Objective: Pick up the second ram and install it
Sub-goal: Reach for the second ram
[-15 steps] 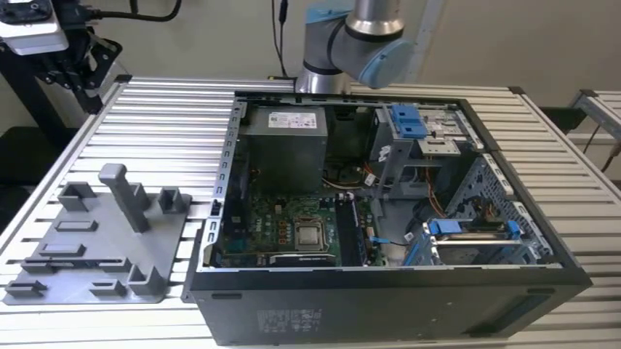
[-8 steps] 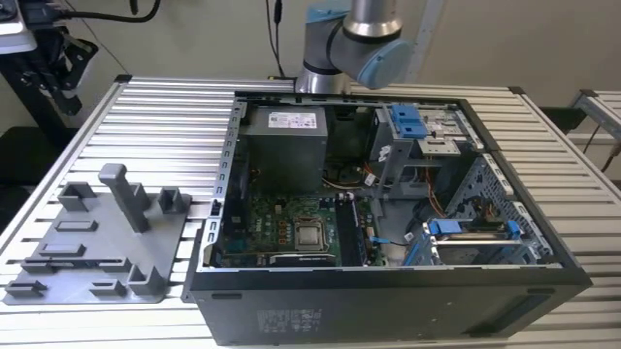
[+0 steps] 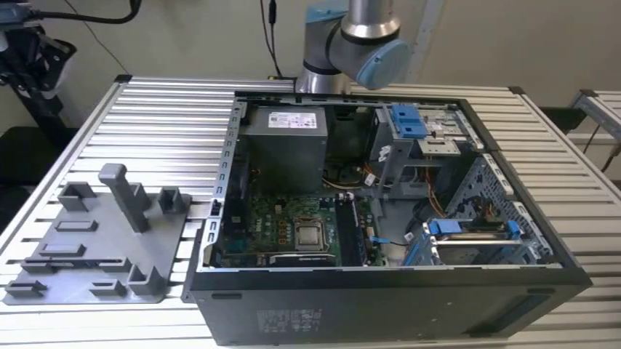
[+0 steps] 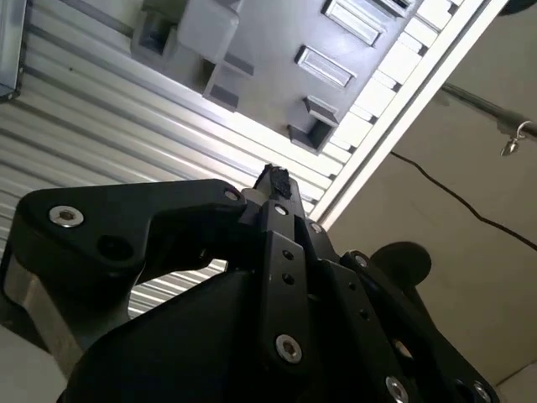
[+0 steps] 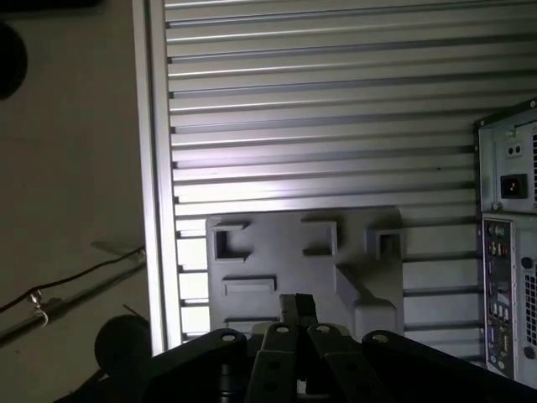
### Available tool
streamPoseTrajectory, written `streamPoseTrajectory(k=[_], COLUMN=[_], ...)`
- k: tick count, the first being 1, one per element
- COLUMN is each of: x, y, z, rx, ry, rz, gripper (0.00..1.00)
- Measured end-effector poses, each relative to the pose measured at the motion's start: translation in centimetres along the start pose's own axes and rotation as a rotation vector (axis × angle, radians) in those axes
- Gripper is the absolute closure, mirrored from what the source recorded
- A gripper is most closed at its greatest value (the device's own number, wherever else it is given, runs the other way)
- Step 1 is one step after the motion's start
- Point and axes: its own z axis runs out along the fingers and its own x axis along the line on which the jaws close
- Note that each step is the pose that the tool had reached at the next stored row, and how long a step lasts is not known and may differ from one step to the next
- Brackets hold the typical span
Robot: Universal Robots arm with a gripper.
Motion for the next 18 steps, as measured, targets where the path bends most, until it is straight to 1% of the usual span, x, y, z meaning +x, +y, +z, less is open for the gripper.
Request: streamPoseTrajectory(k=[5, 8, 12, 18], x=[0.06, 0.05, -0.13, -0.4], y=[-0.01, -0.21, -0.87, -2.09], z=[0.0, 0.03, 0.06, 0.12], rx=[-0.0001, -0.0001, -0.0003, -0.0004], ry=[0.0, 0.0, -0.0001, 0.0], rz=[0.0, 0.0, 0.0, 0.0], gripper=[0.89, 0.89, 0.89, 0.89])
